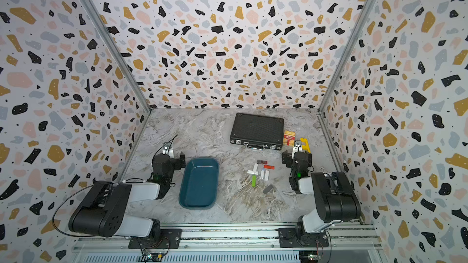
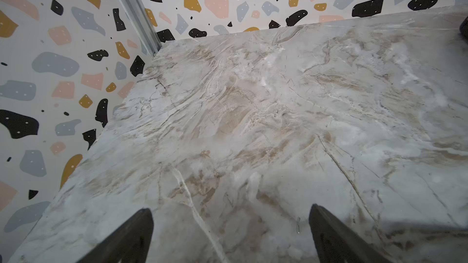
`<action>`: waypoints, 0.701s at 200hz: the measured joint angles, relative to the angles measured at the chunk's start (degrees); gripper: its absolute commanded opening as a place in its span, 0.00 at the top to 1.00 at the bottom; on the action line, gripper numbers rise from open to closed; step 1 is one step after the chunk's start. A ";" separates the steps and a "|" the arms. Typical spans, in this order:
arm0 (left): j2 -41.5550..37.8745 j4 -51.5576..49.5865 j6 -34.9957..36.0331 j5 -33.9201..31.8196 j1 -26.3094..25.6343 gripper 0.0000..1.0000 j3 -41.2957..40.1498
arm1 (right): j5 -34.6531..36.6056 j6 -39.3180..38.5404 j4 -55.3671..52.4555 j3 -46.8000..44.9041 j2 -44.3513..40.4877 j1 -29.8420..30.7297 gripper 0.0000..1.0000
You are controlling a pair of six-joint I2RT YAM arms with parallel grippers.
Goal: Put the usb flash drive into the storage box
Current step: Pick up the USB flash from the center of the board.
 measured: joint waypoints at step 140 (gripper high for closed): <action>-4.22 -3.72 0.52 -5.92 -3.45 0.00 0.31 | 1.64 0.02 -1.95 0.00 -1.49 0.13 0.00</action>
